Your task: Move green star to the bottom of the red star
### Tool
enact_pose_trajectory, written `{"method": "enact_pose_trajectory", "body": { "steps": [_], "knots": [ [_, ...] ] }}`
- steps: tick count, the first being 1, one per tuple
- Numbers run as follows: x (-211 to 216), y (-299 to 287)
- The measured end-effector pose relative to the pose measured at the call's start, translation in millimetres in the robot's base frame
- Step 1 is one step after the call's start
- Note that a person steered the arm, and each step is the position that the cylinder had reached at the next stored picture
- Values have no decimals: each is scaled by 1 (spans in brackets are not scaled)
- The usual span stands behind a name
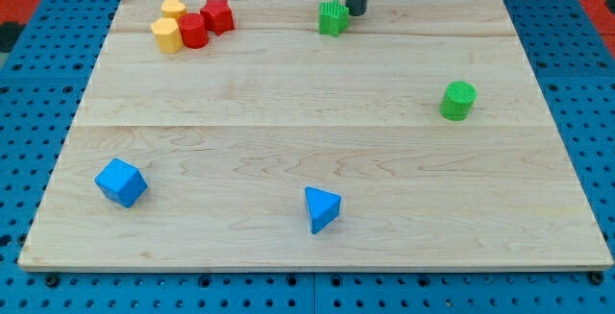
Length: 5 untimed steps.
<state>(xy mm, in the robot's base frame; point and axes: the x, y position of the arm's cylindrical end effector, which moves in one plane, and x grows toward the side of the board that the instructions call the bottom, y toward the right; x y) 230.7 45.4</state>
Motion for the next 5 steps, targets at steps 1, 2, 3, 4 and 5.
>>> {"method": "enact_pose_trajectory", "body": {
  "steps": [1, 2, 3, 4, 5],
  "knots": [
    [45, -42],
    [89, -98],
    [63, -71],
    [74, -87],
    [101, -118]
  ]
}}
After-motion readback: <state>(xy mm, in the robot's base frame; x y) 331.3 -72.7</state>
